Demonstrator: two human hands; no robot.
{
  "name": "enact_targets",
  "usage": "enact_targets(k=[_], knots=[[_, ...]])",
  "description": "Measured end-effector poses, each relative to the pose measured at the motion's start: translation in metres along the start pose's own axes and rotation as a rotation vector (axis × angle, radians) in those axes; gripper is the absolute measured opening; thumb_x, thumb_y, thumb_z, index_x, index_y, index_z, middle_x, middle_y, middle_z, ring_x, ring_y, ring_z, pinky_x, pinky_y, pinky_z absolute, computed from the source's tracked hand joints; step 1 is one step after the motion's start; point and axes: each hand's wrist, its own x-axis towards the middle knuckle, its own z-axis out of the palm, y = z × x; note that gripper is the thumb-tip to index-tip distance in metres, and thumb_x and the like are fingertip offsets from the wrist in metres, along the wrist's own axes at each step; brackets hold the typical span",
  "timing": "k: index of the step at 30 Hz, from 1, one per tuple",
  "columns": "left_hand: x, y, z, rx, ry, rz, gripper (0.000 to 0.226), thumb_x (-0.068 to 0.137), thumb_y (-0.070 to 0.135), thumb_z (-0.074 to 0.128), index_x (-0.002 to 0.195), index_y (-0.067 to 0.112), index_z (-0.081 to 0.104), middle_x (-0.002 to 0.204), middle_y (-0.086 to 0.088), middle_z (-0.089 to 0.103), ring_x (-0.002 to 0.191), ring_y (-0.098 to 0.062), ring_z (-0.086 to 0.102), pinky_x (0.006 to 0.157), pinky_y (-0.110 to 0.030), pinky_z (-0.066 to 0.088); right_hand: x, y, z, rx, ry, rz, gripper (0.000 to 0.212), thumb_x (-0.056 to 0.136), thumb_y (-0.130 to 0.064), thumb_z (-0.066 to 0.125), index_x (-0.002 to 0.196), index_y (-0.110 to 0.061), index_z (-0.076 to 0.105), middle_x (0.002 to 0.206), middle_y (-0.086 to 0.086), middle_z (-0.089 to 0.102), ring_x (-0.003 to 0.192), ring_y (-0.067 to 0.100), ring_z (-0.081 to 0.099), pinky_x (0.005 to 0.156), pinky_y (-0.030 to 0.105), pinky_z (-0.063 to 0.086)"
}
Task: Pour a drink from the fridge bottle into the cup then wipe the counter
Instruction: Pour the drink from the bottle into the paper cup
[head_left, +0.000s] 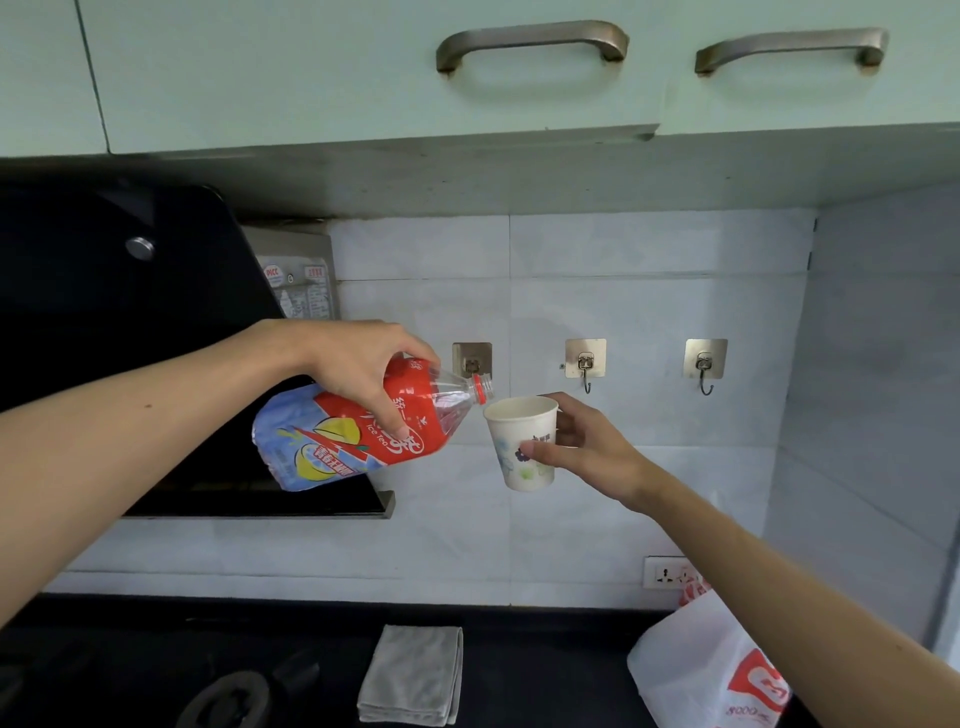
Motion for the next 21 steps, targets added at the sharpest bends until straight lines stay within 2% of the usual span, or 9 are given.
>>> enact_targets(k=[5, 11, 21], knots=[[0.003, -0.001, -0.003, 0.045, -0.009, 0.013, 0.075, 0.055, 0.056, 0.089, 0.121, 0.038, 0.058, 0.107, 0.013, 0.069, 0.089, -0.009, 0.072, 0.071, -0.031, 0.063, 0.002, 0.003, 0.003, -0.006, -0.005, -0.001, 0.039, 0.084, -0.017, 0.079, 0.117, -0.020, 0.060, 0.110, 0.010, 0.071, 0.104, 0.032, 0.066, 0.092, 0.044, 0.055], [0.007, 0.001, -0.005, 0.082, -0.021, 0.012, 0.072, 0.059, 0.051, 0.091, 0.121, 0.037, 0.058, 0.107, 0.013, 0.069, 0.089, -0.009, 0.071, 0.070, -0.027, 0.062, 0.003, 0.006, 0.003, -0.024, -0.016, 0.000, 0.040, 0.084, -0.017, 0.080, 0.117, -0.024, 0.059, 0.110, 0.007, 0.071, 0.103, 0.029, 0.067, 0.090, 0.041, 0.056], [0.012, 0.004, -0.005, 0.085, -0.030, 0.013, 0.069, 0.057, 0.052, 0.092, 0.116, 0.040, 0.059, 0.102, 0.015, 0.069, 0.086, -0.008, 0.071, 0.067, -0.025, 0.061, 0.005, 0.011, 0.003, -0.045, -0.019, -0.012, 0.043, 0.083, -0.019, 0.080, 0.120, -0.022, 0.058, 0.110, 0.008, 0.070, 0.103, 0.030, 0.066, 0.092, 0.043, 0.056]])
